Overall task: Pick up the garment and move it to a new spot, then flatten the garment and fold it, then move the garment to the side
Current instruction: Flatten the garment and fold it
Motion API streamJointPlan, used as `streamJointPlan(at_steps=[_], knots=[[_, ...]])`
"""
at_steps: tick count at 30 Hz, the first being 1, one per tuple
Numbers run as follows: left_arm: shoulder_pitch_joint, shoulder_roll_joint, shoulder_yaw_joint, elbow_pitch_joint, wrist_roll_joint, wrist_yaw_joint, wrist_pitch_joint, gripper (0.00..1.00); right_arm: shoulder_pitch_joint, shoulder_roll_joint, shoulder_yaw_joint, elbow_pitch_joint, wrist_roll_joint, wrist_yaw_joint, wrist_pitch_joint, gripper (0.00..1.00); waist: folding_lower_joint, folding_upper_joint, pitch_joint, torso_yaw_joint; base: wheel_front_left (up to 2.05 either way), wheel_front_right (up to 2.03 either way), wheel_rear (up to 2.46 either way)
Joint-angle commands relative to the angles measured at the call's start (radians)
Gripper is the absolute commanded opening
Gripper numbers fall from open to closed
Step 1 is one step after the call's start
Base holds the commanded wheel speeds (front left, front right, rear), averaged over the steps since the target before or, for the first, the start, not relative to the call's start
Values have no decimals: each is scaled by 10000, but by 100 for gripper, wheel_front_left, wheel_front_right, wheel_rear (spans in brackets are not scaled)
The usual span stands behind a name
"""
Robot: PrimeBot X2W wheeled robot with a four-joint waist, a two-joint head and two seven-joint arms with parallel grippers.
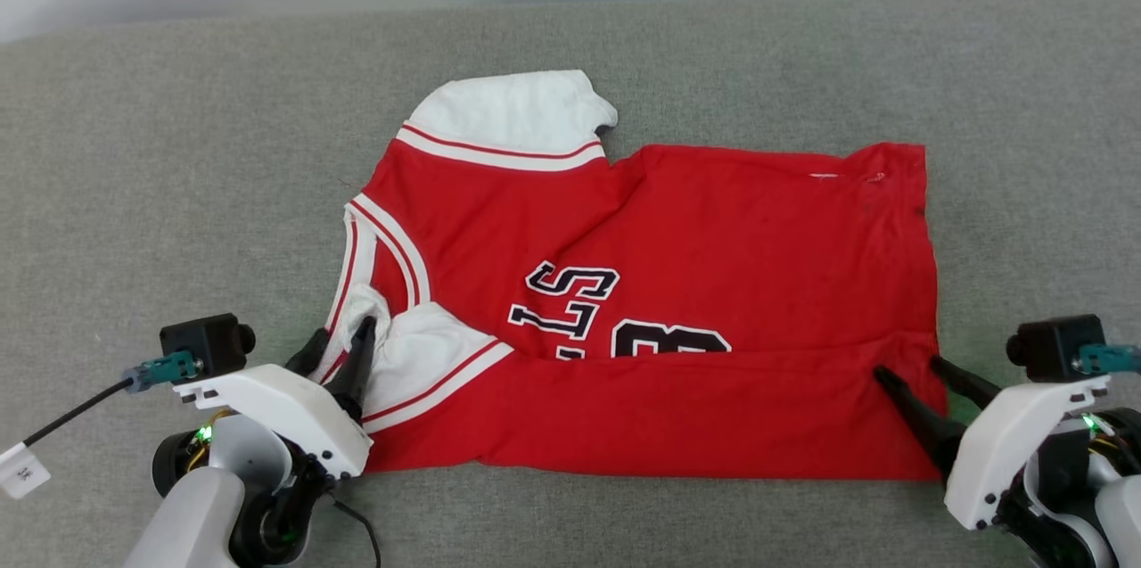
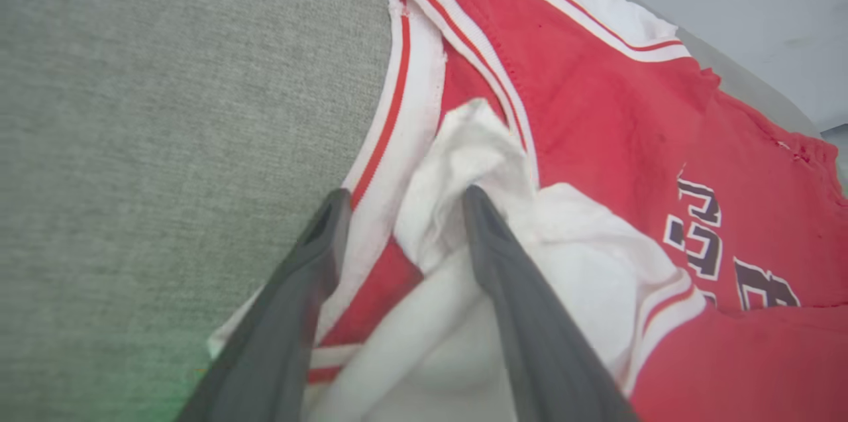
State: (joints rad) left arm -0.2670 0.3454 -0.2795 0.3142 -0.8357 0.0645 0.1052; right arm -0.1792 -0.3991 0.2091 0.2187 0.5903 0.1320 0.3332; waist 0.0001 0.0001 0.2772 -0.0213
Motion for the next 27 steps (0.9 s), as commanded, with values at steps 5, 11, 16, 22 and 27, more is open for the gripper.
streamJointPlan(at_steps=[5,11,16,22,27], knots=[[207,318,212,28,-86,41,-31,100,391,-94,6,-295,-99,-17,-1210,100,-1,-1,-591,-96,0,0,0],[541,1129,533,-675,-182,233,475,100,860,77,-458,-1009,-783,-17,-2867,100,-1,-1,-1278,-269,0,0,0],[778,2060,645,-1554,-428,194,1631,100,1325,539,-1132,-1707,-1663,-17,-3674,100,-1,-1,-1723,-398,0,0,0],[1208,3275,566,-2587,-921,324,3757,100,1741,1104,-1735,-2846,-2443,-17,-3544,100,-1,-1,-1778,-658,0,0,0],[1649,3742,430,-3174,-1472,671,5222,100,1736,1397,-1881,-3445,-2662,-17,-3421,100,-1,-1,-1346,-1007,0,0,0]])
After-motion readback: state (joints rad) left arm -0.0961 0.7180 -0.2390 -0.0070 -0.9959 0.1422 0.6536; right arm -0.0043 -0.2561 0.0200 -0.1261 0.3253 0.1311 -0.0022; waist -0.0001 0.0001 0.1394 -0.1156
